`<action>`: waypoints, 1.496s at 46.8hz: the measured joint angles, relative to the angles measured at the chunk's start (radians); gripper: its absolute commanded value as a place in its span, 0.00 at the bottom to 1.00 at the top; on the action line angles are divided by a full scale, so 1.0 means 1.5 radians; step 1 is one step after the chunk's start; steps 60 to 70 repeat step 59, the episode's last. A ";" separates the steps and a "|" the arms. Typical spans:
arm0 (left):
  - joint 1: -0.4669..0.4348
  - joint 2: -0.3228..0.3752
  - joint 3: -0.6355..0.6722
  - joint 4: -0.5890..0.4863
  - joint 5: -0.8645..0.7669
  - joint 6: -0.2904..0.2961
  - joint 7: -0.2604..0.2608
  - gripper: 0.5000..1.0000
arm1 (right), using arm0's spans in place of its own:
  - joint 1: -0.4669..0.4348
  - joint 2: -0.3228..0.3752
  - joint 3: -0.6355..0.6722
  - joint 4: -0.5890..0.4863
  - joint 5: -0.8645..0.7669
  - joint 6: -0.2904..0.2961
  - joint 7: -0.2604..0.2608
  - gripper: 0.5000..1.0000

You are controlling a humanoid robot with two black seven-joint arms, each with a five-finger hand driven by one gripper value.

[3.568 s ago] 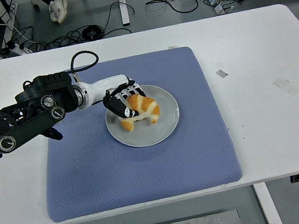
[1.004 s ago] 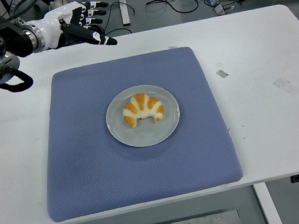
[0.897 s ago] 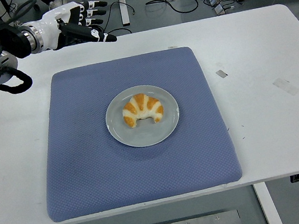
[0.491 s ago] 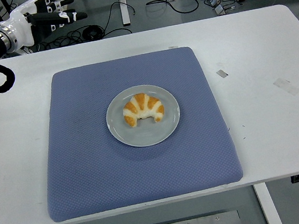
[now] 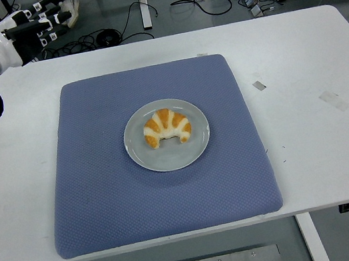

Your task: Place the bread on the plate

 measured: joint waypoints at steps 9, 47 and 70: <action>0.043 -0.004 -0.047 0.024 -0.038 -0.012 -0.009 0.96 | 0.000 0.000 0.000 0.002 0.000 0.001 0.000 1.00; 0.120 -0.077 -0.099 0.085 -0.078 -0.063 -0.086 0.96 | 0.005 0.000 -0.001 0.004 0.000 0.001 0.000 1.00; 0.127 -0.087 -0.101 0.093 -0.078 -0.066 -0.099 0.96 | 0.006 0.000 -0.002 0.003 0.000 0.000 0.000 1.00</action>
